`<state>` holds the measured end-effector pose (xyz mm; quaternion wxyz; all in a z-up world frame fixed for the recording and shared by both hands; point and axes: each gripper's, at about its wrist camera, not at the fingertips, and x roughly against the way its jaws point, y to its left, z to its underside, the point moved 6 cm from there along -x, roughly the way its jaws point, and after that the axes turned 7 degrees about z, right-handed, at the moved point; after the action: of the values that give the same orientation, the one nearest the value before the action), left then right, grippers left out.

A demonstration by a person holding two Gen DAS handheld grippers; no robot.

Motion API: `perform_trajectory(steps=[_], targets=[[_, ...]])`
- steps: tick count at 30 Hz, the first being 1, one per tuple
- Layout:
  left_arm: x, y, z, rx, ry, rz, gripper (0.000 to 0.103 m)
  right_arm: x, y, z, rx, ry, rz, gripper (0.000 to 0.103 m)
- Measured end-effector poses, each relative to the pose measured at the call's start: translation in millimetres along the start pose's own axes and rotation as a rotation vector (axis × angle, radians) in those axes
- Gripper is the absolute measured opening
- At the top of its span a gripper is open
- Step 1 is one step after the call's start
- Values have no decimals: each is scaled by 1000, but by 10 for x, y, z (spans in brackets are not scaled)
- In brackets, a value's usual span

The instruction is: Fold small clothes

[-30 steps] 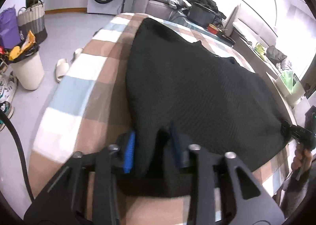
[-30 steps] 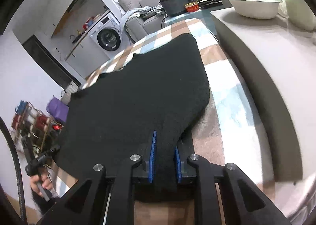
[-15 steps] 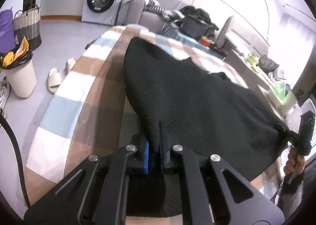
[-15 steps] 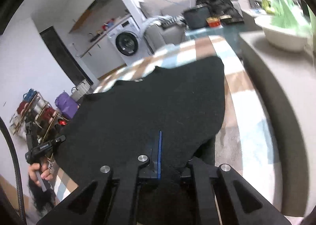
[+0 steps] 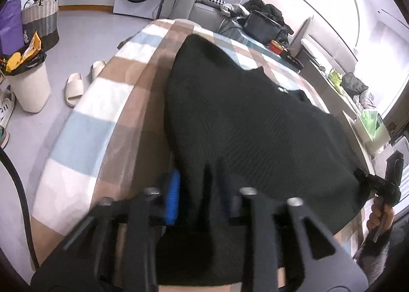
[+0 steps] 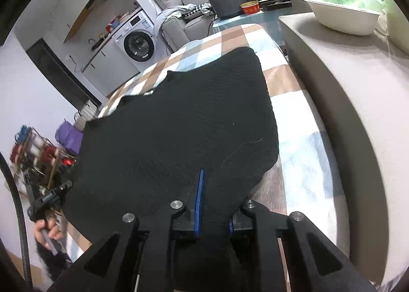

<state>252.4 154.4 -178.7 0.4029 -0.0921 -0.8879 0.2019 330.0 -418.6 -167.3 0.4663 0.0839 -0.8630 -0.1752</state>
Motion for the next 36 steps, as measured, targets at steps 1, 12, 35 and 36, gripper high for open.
perform_trajectory(steps=[1,12,35,36], targets=[[-23,-1,-32,5,-1,-1,50,-39,1,-29,-9,8,-9,19],[-341,39,-329,77,-3,72,11,-186,182,-182,16,4,-16,10],[-272,281,-501,85,-43,-9,45,-102,-19,-275,-75,7,18,28],[-304,286,-523,93,-40,-8,48,-120,1,-304,-64,5,28,29]])
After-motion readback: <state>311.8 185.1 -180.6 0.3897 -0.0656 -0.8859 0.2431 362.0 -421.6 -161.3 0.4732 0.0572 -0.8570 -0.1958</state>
